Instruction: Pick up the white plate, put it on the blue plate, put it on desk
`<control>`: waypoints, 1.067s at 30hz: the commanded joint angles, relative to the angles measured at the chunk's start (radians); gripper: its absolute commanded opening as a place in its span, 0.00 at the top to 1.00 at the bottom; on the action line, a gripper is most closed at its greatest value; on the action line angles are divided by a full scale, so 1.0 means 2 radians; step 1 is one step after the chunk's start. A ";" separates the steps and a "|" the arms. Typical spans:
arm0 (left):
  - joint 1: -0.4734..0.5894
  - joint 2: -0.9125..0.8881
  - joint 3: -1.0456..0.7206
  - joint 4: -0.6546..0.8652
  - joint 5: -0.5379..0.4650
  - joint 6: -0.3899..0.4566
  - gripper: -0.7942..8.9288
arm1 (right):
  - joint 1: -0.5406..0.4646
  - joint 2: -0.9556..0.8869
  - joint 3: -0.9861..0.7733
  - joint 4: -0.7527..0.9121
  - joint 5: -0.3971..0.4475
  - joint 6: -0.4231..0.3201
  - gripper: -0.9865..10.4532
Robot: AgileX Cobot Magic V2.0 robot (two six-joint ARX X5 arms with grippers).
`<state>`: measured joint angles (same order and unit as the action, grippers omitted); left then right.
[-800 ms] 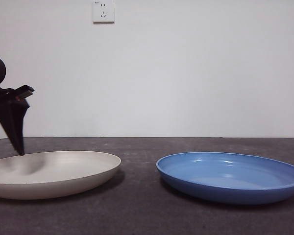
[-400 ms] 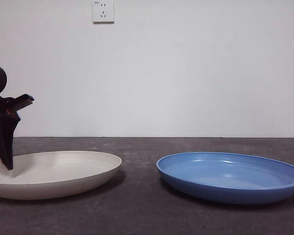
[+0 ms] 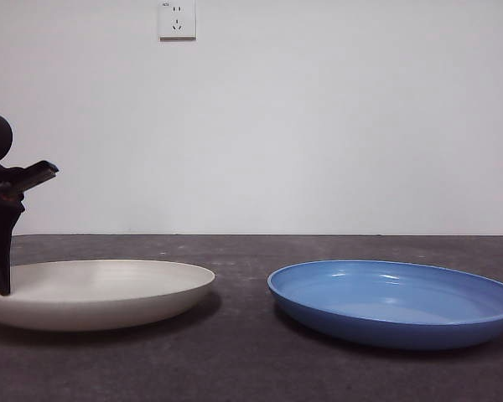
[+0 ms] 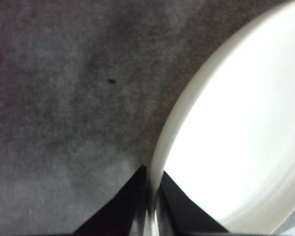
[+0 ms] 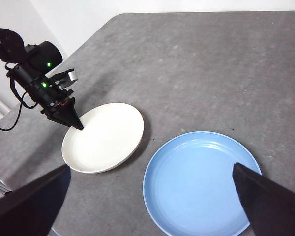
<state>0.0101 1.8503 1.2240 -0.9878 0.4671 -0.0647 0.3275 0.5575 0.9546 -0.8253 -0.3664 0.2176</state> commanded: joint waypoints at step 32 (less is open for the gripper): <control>-0.281 0.077 0.284 -0.052 0.026 -0.109 0.90 | 0.002 0.001 0.135 -0.112 0.028 -0.010 0.43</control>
<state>-0.5339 1.9678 1.7493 -1.0901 0.5045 -0.2764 0.3275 0.5568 1.2026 -1.0489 -0.3134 0.2131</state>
